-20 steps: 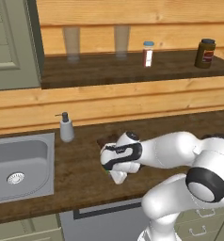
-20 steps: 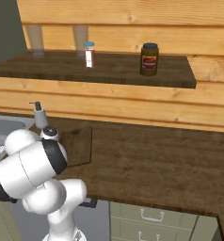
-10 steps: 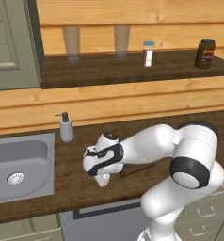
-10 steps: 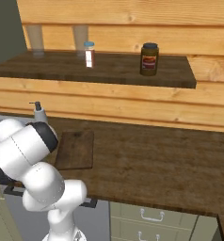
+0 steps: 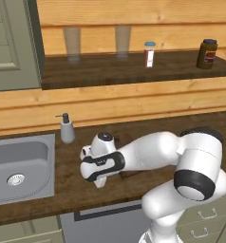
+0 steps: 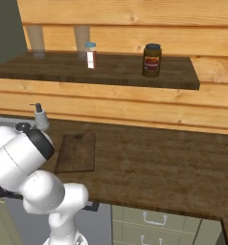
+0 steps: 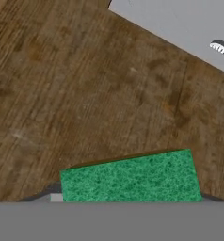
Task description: Pick up the sponge from the counter and clean the cutting board by briefly scrubbing or pressing down on the cutting board. Once finished, release the sponge.
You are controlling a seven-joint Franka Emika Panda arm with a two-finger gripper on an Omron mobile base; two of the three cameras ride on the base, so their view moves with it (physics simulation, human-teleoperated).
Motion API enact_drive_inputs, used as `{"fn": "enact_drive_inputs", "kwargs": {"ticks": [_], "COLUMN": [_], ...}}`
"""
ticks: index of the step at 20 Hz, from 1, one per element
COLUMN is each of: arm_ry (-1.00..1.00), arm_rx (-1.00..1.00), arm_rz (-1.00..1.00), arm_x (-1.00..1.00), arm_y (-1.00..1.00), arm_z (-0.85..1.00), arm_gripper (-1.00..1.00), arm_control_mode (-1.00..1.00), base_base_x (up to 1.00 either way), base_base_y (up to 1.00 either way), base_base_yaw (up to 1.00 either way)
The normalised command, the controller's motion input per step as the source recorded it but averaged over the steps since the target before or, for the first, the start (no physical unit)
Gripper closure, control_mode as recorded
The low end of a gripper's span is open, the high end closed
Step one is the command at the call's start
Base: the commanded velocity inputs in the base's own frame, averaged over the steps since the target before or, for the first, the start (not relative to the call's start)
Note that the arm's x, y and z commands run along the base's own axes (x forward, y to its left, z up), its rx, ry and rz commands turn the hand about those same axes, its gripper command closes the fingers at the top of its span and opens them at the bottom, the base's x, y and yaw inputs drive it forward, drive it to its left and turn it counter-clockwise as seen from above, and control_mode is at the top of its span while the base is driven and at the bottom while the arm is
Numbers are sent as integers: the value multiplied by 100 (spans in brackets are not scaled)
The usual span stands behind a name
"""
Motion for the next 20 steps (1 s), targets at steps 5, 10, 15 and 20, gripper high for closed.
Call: {"fn": "enact_drive_inputs", "kwargs": {"ticks": [5,10,15,20], "arm_ry": [0,1,5,3], "arm_rx": [0,0,0,-4], "arm_rz": [2,2,8,8], "arm_x": [7,16,13,12], "arm_y": [-12,-14,-8,0], "arm_z": [20,19,9,0], "arm_gripper": [-100,-100,-100,-100], "arm_control_mode": [-100,-100,-100,-100], "base_base_x": [0,0,0,0], "base_base_y": [0,0,0,0], "base_base_yaw": [0,0,0,0]}}
